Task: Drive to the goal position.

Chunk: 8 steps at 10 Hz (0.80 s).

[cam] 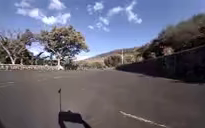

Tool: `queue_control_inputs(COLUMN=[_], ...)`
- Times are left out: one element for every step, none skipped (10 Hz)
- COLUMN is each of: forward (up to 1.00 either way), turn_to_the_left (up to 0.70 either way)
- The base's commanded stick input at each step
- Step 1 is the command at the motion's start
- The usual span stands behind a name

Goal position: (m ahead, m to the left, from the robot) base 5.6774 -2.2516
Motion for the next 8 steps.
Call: queue_control_inputs(forward=[0.50,0.50,0.50,0.50,0.50,0.50,0.50,0.50], turn_to_the_left=[0.00,0.00,0.00,0.00,0.00,0.00,0.00,0.00])
